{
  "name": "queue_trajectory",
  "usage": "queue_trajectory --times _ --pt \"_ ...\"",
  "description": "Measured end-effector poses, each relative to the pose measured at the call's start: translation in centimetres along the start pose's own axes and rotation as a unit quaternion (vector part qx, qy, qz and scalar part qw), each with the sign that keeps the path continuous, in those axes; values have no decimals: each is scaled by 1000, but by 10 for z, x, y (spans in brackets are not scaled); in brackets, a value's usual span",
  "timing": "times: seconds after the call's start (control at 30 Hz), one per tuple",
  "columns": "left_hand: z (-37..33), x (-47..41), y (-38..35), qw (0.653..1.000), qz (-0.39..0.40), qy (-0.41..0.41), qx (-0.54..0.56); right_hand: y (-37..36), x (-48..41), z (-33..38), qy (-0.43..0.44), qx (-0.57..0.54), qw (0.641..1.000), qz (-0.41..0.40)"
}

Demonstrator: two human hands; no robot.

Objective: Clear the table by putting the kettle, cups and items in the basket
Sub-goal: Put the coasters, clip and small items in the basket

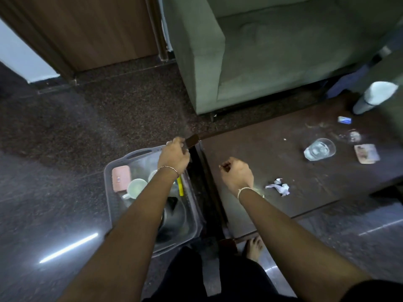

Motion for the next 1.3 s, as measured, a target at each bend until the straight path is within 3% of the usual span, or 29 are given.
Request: queue_trajectory --times 0.33,0.53,0.8,0.97,1.2,1.3 --pt "-122 61 -171 988 118 49 89 133 -17 -184 -92 28 995 31" --pt "-160 92 -235 980 147 69 115 154 -30 -271 -158 -20 984 82" --pt "-170 83 -290 978 156 88 104 99 -64 -299 -99 77 975 185" --pt "-161 79 -315 978 151 107 95 76 -86 -305 -66 96 979 168" --pt "-148 78 -342 978 161 107 76 53 -111 -290 73 161 969 174" --pt "-143 79 -344 979 161 106 66 44 -115 -291 71 158 969 178"
Point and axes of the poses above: each hand's wrist, its own x-axis away from the middle knuckle, its own y-axis out of the back of the hand, z = x × y, the point moved 10 cm from there along -x, towards the middle knuckle, and after that the axes turned 11 degrees about -x, right-handed, at the moved point
